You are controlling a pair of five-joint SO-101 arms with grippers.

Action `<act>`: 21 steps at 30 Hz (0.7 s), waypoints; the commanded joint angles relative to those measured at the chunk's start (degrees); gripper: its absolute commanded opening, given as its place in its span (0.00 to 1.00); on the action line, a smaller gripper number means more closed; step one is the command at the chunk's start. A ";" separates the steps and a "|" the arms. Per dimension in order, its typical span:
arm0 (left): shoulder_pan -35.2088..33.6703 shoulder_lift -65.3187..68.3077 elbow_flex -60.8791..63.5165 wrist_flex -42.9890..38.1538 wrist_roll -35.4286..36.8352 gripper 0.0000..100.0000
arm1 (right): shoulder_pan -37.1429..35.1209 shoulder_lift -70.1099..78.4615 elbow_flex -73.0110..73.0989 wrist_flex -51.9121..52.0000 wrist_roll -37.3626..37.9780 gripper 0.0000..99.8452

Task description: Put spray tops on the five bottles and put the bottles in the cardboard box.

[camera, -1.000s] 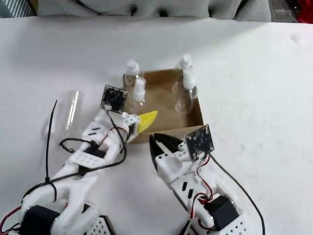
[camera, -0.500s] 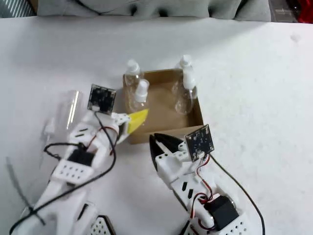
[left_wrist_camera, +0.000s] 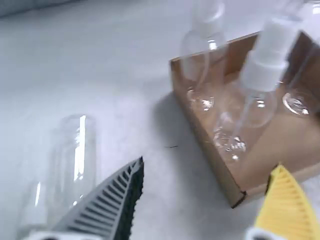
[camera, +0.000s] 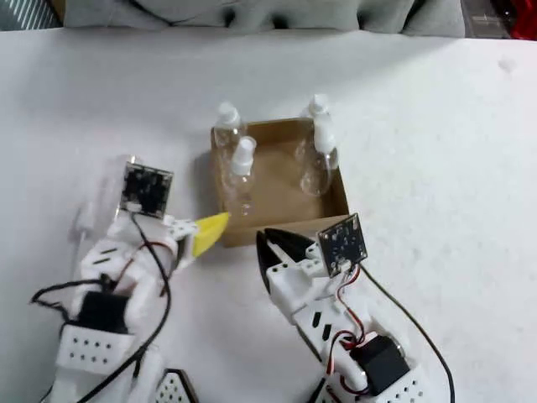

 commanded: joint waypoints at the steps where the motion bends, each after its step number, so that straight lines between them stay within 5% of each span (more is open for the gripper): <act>1: -8.22 -1.80 -9.14 11.60 -0.44 0.35 | 0.66 -0.22 -2.99 0.22 0.70 0.02; 8: -23.69 -2.07 -8.44 19.78 -0.35 0.33 | 0.75 -0.22 -2.99 0.31 0.70 0.02; 12: -29.23 -2.15 -5.27 19.52 -0.44 0.18 | 0.75 -0.22 -2.90 0.31 0.70 0.02; 16: -30.90 -2.15 -2.11 19.69 -0.44 0.01 | 0.75 -0.13 -2.90 0.31 0.70 0.02; 21: -30.90 -2.15 6.15 14.15 -0.70 0.05 | 0.57 0.22 -2.11 -0.13 0.62 0.02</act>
